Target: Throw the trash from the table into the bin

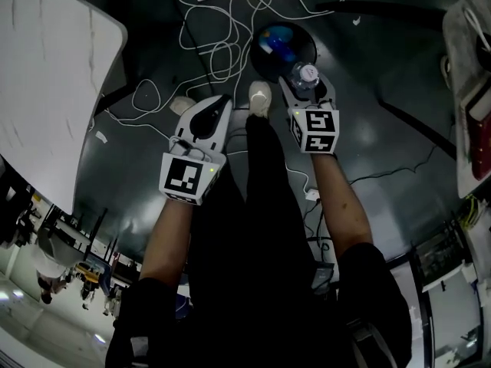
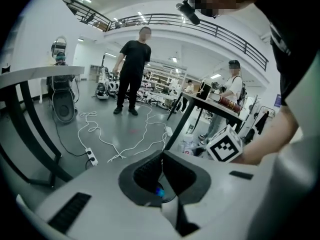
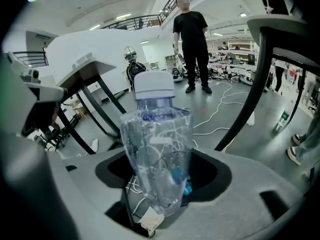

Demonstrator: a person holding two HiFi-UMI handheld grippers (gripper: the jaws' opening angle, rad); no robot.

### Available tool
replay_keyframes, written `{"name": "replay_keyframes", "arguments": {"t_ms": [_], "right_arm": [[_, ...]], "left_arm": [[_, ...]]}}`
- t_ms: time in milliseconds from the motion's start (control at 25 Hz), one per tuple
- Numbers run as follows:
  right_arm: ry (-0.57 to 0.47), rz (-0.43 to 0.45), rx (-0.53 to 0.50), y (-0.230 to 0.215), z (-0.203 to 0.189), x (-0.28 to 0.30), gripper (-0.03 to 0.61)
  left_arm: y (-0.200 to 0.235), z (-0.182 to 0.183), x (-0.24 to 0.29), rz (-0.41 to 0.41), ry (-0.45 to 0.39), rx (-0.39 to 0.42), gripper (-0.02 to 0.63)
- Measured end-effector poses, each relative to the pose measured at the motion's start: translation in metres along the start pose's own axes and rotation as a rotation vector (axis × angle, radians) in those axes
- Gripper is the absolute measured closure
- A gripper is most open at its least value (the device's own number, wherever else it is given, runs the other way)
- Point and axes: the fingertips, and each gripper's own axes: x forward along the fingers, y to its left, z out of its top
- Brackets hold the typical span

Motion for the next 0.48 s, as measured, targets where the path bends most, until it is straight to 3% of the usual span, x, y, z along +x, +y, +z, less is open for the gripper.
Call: {"name": "replay_keyframes", "arguments": {"t_ms": [280,480], "right_arm": [[0.041,0.018,-0.025,-0.002,-0.015,0.043,0.276],[0.050,0.025,-0.068,0.003,-0.016,0.064,0.275]], "left_arm": [[0.014,-0.011,-0.004,0.011,0.069,0.003,0.598],[0.026,-0.021,-0.002,0.036,0.056,-0.001,0.598]]}}
